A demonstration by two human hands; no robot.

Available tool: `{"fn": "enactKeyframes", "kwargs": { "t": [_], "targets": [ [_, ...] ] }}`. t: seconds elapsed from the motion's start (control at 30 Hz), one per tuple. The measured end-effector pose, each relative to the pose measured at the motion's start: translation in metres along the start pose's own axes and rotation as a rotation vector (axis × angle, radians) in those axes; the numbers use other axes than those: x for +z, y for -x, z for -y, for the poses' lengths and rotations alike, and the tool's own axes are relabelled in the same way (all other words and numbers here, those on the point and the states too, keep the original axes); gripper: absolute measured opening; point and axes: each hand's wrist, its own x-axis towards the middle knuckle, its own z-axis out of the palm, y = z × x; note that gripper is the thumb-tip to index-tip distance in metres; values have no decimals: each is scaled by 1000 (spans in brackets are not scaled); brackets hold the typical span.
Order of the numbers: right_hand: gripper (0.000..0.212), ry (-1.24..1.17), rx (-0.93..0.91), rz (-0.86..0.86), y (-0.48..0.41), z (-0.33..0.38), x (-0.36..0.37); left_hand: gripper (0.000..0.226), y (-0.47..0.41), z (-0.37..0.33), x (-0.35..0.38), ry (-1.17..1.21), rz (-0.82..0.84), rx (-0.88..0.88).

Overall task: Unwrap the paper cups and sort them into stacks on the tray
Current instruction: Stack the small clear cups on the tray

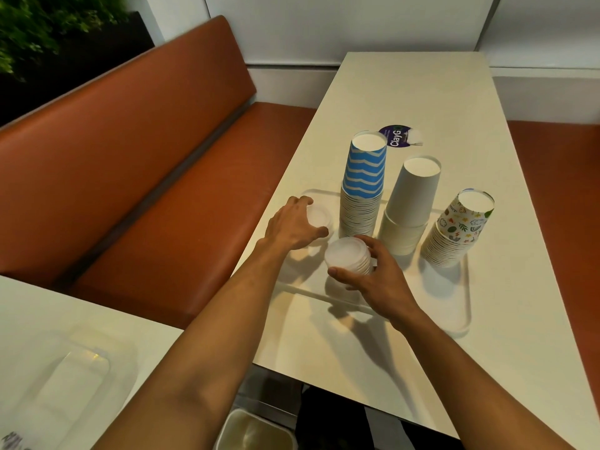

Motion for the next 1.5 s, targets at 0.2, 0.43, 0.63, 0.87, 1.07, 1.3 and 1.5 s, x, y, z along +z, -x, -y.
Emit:
{"fn": "enactKeyframes", "kwargs": {
  "t": [0.2,0.43,0.63,0.87,1.07,1.3,1.5],
  "targets": [
    [91,3,-2,-2,-1,-2,0,89,-4,-1,3,46,19,3],
    [91,13,8,5,-1,0,1,92,-1,9,4,145,66,35],
    [91,16,5,-2,2,5,3,90,-3,7,4,122,50,52],
    [89,23,12,5,6,9,2,110,2,13,-2,129,108,74],
    [100,22,16,10,10,12,5,72,43,16,-13,477,-43,-45],
    [90,67,-31,51,16,15,9,95,110,-3,2,715,166,5],
    [100,123,-37,66,24,16,11,84,123,-3,10,662,65,-8]
  ]
}}
